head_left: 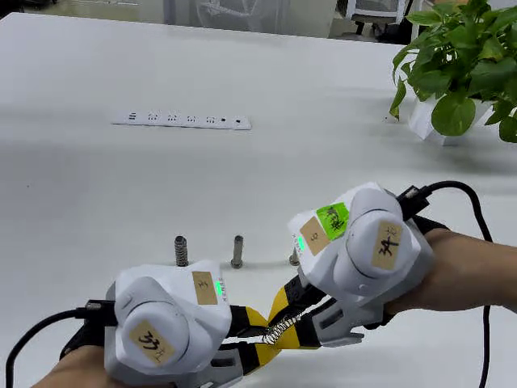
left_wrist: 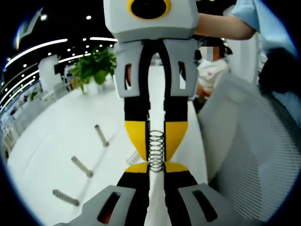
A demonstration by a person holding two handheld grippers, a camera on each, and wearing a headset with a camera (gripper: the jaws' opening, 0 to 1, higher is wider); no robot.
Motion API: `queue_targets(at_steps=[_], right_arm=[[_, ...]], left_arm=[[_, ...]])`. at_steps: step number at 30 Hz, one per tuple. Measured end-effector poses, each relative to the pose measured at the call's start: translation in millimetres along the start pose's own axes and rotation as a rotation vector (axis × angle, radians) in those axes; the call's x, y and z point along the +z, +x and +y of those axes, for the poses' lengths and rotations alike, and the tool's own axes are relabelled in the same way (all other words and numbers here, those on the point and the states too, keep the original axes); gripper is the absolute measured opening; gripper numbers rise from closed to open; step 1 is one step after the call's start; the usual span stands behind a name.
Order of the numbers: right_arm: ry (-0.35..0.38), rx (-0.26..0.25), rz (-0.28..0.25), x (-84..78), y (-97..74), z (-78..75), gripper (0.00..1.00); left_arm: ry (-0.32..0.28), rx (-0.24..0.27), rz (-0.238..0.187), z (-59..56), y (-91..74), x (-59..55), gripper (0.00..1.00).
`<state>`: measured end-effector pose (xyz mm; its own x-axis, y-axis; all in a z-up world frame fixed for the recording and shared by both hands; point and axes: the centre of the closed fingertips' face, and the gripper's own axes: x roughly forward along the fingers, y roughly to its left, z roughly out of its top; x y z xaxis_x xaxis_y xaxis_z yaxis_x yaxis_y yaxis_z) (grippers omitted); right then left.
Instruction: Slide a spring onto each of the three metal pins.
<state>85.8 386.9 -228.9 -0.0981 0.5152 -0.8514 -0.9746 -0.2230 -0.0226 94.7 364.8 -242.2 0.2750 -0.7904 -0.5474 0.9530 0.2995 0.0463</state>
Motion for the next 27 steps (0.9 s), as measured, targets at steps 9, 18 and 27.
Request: queue_targets(at_steps=[9,18,27], right_arm=[[0.01,0.023,0.013,-2.2,-0.6,3.7,0.12],[0.0,0.024,0.015,0.0,-0.5,2.9,0.12],[-0.004,0.009,-0.001,4.5,-1.4,-3.5,0.12]], left_arm=[[-0.003,-0.011,-0.004,-3.9,1.8,0.5,0.1],[-0.034,0.015,-0.034,-2.4,-1.0,0.3,0.1],[-0.115,0.069,-0.058,8.9,-11.5,-5.6,0.14]])
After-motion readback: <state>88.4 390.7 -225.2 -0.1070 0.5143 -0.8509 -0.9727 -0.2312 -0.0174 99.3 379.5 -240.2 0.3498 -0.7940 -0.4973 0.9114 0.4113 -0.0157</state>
